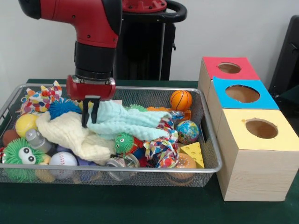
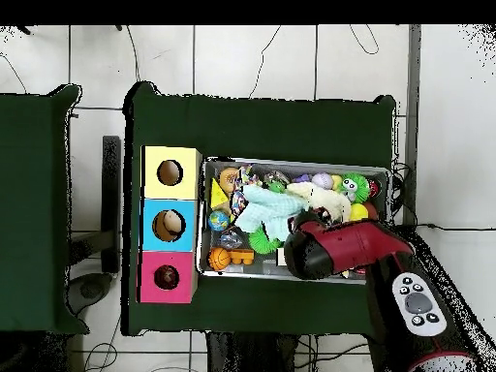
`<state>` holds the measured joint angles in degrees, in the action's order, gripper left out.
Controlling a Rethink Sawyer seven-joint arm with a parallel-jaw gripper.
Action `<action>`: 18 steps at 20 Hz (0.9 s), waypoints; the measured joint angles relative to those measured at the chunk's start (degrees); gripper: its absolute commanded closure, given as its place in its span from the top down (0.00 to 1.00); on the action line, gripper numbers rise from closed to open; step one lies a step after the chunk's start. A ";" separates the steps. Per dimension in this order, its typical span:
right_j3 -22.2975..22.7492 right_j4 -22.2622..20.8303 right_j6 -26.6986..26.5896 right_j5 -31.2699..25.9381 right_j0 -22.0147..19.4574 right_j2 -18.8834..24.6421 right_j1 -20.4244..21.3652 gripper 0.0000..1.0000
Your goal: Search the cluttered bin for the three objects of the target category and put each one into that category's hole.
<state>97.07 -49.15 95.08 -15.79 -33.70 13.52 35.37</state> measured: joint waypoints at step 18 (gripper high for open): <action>7.50 7.89 0.00 -11.32 -6.70 8.50 10.29 0.00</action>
<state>104.57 -41.26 95.08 -27.11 -40.40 22.02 45.66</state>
